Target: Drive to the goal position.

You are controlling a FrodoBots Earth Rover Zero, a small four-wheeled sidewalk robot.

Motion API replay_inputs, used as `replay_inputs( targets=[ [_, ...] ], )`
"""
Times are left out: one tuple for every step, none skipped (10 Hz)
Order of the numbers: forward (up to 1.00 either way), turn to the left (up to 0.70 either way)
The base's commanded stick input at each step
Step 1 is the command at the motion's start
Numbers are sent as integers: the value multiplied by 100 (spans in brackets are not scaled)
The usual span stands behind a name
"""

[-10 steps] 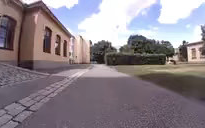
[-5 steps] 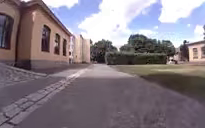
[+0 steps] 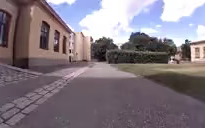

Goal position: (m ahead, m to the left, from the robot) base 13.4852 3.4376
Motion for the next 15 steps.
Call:
replay_inputs(
  targets=[
    [85,1],
    [85,1],
    [85,1],
    [85,1],
    [85,1],
    [85,1],
    [85,1],
    [85,1],
    [85,1],
    [85,1],
    [85,1],
    [85,1],
    [85,1],
    [85,1],
    [85,1]
  ],
)
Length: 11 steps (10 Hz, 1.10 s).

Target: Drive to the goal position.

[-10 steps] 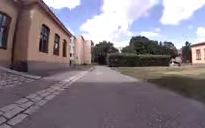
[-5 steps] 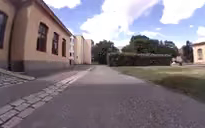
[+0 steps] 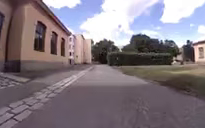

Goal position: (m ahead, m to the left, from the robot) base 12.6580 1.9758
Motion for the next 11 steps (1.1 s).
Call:
replay_inputs(
  targets=[
    [85,1],
    [85,1],
    [85,1],
    [85,1],
    [85,1],
    [85,1],
    [85,1],
    [85,1],
    [85,1],
    [85,1],
    [85,1]
  ],
)
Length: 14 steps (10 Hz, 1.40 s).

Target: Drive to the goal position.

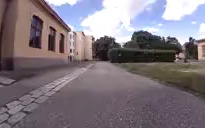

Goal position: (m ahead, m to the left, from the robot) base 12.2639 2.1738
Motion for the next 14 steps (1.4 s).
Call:
replay_inputs(
  targets=[
    [85,1],
    [85,1],
    [85,1],
    [85,1],
    [85,1],
    [85,1],
    [85,1],
    [85,1],
    [85,0],
    [85,-6],
    [85,-16],
    [85,-30],
    [85,-26],
    [85,-18]
  ],
)
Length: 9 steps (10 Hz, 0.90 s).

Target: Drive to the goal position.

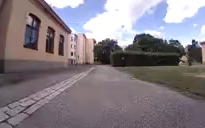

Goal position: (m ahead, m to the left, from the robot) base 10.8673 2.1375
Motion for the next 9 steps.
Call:
replay_inputs(
  targets=[
    [85,-10],
    [85,-2],
    [85,1],
    [85,1],
    [85,1],
    [85,1],
    [85,1],
    [85,1],
    [85,1]
  ],
)
